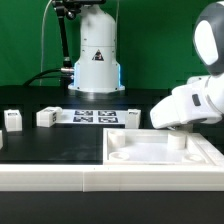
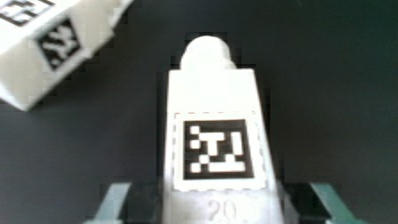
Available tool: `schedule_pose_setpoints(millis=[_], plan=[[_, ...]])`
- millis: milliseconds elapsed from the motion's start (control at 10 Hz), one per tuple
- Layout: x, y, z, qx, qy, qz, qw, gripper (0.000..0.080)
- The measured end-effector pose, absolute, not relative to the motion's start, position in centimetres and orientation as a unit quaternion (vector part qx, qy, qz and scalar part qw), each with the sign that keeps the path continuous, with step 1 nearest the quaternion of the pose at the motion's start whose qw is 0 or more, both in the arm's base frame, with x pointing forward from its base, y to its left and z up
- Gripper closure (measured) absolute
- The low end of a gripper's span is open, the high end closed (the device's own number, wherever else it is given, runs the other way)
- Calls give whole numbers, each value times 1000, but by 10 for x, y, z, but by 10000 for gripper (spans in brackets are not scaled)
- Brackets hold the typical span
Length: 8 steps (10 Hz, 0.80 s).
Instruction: Assemble one leg
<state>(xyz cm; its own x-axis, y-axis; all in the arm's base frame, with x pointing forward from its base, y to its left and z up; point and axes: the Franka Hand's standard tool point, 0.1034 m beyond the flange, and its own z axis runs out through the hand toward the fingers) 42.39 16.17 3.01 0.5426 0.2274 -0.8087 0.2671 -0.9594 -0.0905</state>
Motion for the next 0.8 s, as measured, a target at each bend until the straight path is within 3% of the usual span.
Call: schedule_pose_setpoints(millis=[300, 400, 500, 800], plan=[[441, 147, 91, 883, 134, -449, 16, 509], [445, 144, 102, 886, 132, -443, 16, 509], [448, 147, 93, 895, 133, -425, 14, 509], [462, 150, 89, 933, 132, -336, 5, 508]])
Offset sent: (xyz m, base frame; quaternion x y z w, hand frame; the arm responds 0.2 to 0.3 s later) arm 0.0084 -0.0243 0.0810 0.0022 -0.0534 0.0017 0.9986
